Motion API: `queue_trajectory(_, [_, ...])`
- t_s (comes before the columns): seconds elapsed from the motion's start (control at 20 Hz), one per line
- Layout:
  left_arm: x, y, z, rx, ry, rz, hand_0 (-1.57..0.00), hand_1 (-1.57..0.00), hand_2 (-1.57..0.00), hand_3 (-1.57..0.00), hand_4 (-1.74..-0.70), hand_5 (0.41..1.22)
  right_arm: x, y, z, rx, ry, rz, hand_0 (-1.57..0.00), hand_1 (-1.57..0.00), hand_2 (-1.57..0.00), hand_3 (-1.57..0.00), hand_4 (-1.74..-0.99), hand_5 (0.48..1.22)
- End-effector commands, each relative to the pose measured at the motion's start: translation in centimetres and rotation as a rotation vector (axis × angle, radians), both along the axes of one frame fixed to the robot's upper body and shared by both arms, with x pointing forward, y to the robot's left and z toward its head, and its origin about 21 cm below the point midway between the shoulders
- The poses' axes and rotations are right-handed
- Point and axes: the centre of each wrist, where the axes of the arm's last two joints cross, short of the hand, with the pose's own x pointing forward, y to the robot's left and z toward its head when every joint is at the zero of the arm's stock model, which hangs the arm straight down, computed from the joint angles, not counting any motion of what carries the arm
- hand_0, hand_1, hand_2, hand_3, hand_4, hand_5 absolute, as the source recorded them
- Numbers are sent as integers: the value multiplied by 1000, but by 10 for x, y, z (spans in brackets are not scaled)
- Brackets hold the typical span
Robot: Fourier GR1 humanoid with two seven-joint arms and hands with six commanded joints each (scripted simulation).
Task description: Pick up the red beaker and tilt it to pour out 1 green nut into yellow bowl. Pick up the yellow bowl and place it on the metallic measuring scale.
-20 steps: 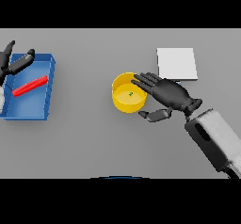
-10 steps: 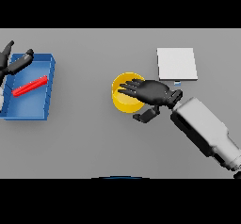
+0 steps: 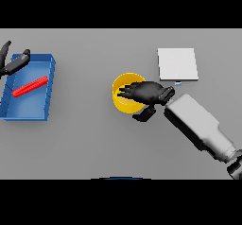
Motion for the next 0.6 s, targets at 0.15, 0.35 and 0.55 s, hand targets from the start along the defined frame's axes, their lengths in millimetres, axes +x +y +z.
queue_trajectory(0.15, [1,-1,-1,-8,1,-13,1,1,1,1,-791,711,-1,0,-4,1,-10,8,-193,-183,-189,-215,-1309,891])
queue_trajectory(0.35, [-2,2,0,-14,-10,-19,1,1,1,1,-787,707,0,-1,-3,13,-2,23,-999,-975,-945,-792,-1540,1086])
queue_trajectory(0.55, [0,0,-2,-2,-3,-11,1,1,1,1,-784,711,-3,-1,2,3,22,23,-1337,-1327,-1246,-1066,-1658,1166])
